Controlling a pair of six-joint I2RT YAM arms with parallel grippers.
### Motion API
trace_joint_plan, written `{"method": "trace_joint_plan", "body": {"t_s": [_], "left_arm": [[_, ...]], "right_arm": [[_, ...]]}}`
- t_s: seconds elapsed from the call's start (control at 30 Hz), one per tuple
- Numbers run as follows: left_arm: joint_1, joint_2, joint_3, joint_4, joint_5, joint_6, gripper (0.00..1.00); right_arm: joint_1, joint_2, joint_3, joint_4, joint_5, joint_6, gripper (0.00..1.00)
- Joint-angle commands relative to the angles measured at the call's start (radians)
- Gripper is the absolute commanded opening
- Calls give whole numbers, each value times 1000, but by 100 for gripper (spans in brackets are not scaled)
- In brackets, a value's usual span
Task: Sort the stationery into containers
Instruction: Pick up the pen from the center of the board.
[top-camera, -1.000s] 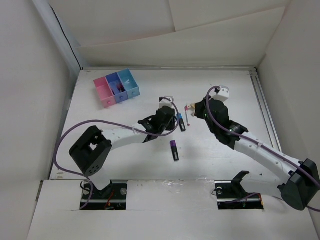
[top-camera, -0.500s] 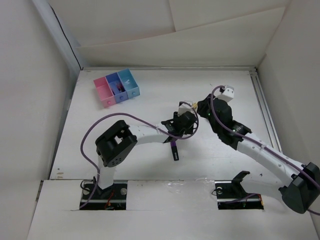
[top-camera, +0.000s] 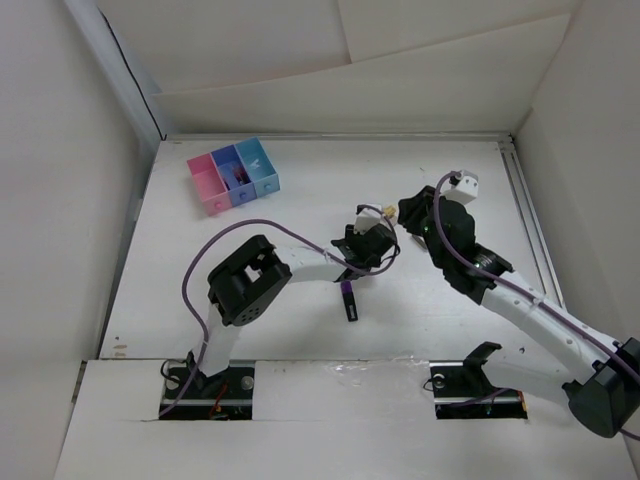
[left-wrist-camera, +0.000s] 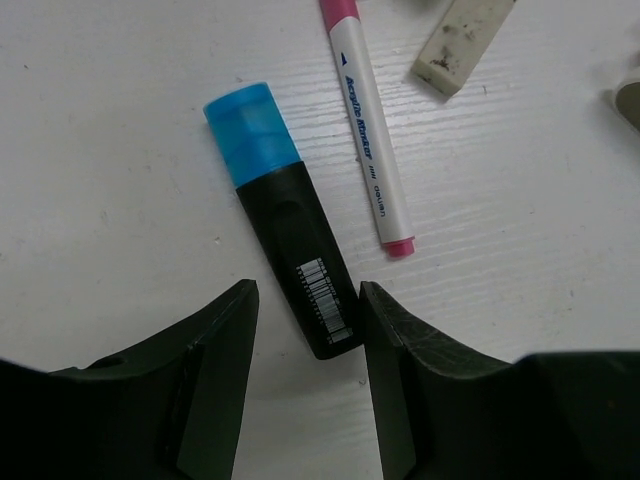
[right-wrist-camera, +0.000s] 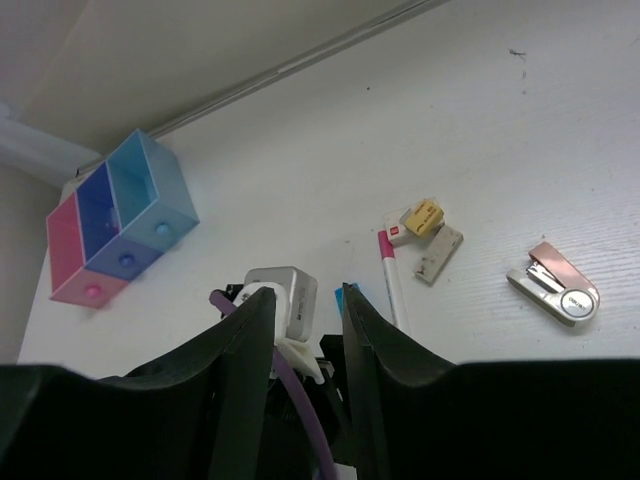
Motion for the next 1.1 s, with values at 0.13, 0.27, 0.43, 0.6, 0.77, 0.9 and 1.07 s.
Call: {"method": "trace_joint_plan", "body": {"t_s": [0.13, 0.27, 0.43, 0.6, 0.77, 0.9, 1.07], "left_arm": [[0, 42, 56, -16, -31, -9, 41], [0, 61, 56, -37, -54, -9, 33], [0, 62, 41, -50, -86, -9, 14], [9, -4, -28, -34, -97, -20, 2], [29, -87, -107, 9, -97, -20, 0], [39, -132, -127, 9, -97, -20, 0], [39, -205, -159, 27, -109, -30, 0]], "right_arm": [[-10, -11, -2, 12, -36, 9, 39], [-10, -11, -2, 12, -36, 9, 39], [-10, -11, -2, 12, -46, 9, 39], [-10, -11, -2, 12, -55, 9, 39], [-10, -20, -2, 12, -55, 9, 39], [-10, -20, -2, 12, -64, 9, 39], [-10, -20, -2, 12, -64, 9, 39]]}}
